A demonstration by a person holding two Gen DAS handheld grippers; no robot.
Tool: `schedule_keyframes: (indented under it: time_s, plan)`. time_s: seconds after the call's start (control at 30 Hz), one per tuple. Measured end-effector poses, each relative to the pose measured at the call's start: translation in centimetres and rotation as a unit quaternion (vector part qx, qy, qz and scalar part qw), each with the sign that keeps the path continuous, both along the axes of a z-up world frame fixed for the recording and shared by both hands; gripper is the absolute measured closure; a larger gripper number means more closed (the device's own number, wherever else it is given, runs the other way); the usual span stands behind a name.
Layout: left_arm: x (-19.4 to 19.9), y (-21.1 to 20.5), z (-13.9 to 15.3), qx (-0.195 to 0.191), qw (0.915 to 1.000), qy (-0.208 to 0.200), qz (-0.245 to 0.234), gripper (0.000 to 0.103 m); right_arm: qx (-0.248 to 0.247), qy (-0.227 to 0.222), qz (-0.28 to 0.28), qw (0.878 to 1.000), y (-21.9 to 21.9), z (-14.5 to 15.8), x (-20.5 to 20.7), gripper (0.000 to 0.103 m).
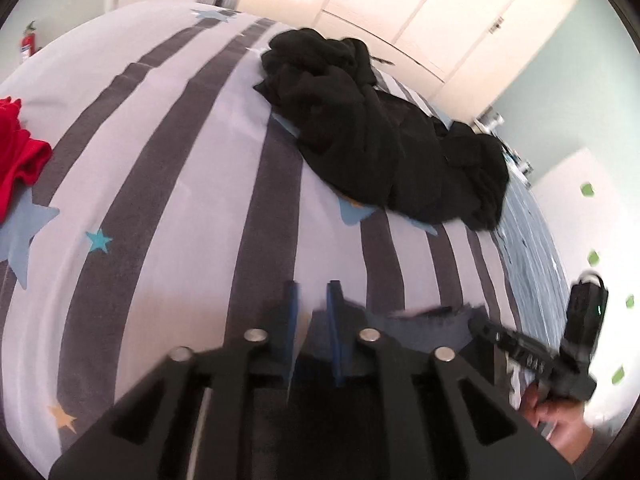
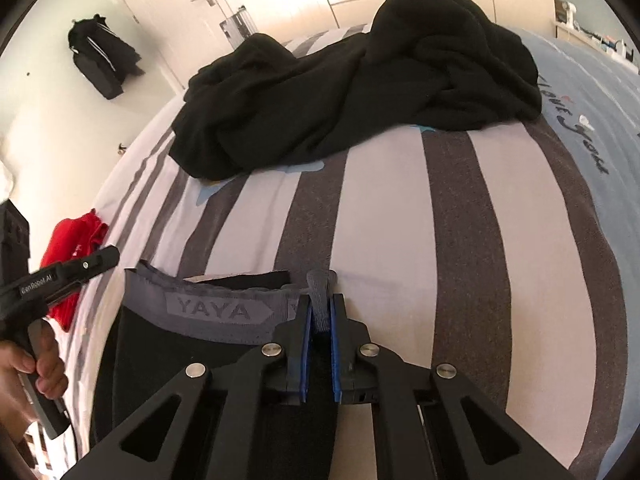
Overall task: Fold clothes
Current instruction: 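Grasp the waistband edge with the right tool while the left tool grasps it too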
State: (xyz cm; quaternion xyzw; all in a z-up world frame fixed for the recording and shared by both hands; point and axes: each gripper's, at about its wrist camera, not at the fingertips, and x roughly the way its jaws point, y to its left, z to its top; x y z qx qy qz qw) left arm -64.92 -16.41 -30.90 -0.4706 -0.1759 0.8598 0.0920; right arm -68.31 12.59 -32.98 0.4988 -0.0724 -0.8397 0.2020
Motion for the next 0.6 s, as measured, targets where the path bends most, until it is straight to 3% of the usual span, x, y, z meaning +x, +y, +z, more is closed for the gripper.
schedule_keyframes:
  time_s: [0.17, 0.23, 0.3, 0.47, 0.5, 0.53, 0.6]
  plan:
    - [0.5, 0.1, -0.4, 0.015, 0.9996, -0.006, -0.022, 0.067, -0.017, -0.011, 0.005, 1.000, 0.7, 0.4, -0.3, 0.089]
    - [0.6, 0.6, -0.4, 0.017, 0.9996, -0.001, -0.023, 0.051, -0.018, -0.012, 0.007, 1.000, 0.9, 0.5, 0.0, 0.074]
    - [0.4, 1.1, -0.7, 0.019, 0.9995, -0.003, -0.023, 0.047, -0.021, -0.012, 0.011, 1.000, 1.0, 0.3, 0.5, 0.073]
    - [-0.2, 1.9, -2.4, 0.003, 0.9994, -0.020, -0.030, 0.048, -0.007, -0.021, 0.016, 1.000, 0.5, -0.7, 1.5, 0.072]
    - [-0.2, 2.1, -2.6, -0.001, 0.9993, -0.018, -0.032, 0.057, -0.006, -0.021, 0.014, 1.000, 0.5, -0.9, 1.6, 0.072]
    - [-0.3, 2.2, -2.8, -0.005, 0.9993, -0.017, -0.033, 0.072, -0.008, -0.021, 0.012, 1.000, 0.5, -0.9, 1.5, 0.072]
    - [-0.3, 2.2, -2.8, -0.007, 0.9994, -0.018, -0.027, 0.081, -0.010, -0.020, 0.009, 1.000, 0.5, -1.1, 1.5, 0.072]
